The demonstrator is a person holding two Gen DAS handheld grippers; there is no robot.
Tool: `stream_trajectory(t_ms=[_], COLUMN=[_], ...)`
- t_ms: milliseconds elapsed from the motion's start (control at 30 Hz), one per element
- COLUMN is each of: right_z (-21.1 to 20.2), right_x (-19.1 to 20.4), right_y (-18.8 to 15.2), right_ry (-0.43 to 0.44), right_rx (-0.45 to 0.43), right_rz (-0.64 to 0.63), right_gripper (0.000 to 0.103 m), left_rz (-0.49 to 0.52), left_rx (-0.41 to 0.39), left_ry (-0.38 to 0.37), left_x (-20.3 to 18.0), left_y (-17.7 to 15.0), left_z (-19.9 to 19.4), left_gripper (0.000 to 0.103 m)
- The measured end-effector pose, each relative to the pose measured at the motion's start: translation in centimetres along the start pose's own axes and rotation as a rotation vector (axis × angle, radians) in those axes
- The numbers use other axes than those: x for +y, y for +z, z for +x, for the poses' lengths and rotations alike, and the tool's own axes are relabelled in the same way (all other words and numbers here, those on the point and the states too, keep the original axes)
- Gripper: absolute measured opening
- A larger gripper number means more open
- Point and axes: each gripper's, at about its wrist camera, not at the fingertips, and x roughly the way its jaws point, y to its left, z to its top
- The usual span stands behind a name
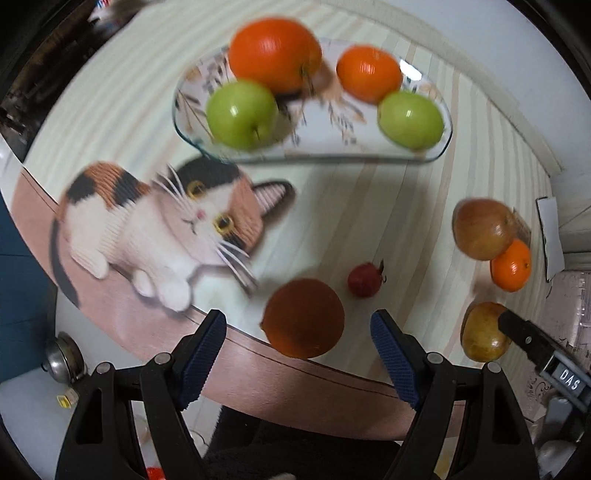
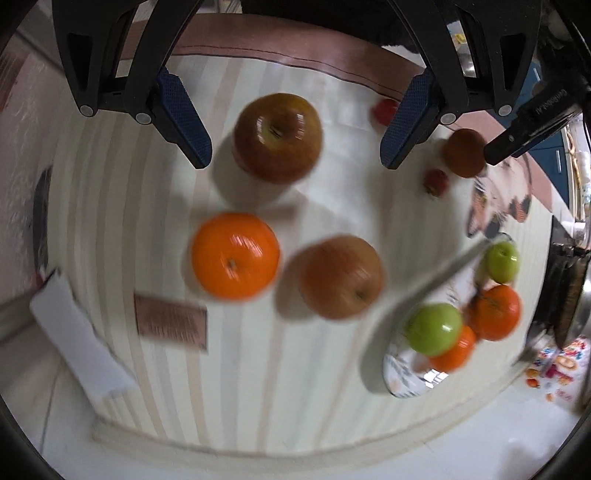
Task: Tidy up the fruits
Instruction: 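Grasp the brown round fruit with the left tool while the right tool grasps a red apple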
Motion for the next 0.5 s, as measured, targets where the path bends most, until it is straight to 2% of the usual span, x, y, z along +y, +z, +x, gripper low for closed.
stream_trajectory(t_ms=[200,433,500], right_z=[2.3,3.5,3.8], right_x=[-1.8,-2.2,-2.1], right_y=[-0.7,-0.6,-0.6], right_ry=[0.018,0.045,0.045], right_rx=[0.038,0.067,0.075], right_rz=[0.059,0.076,0.067], right_gripper=[0.095,0.092,0.088], left_rz=[0.0,-0.001,0.001], left_rx=[0.097,0.107,0.096], left_ry=[-0.003,0.001,0.005], left_x=[-0.4,-0.8,-0.7], left_y=[0.0,-0.2,-0.3], left_z=[3.2,4.5,4.3], left_gripper=[0.079,0.079,0.073])
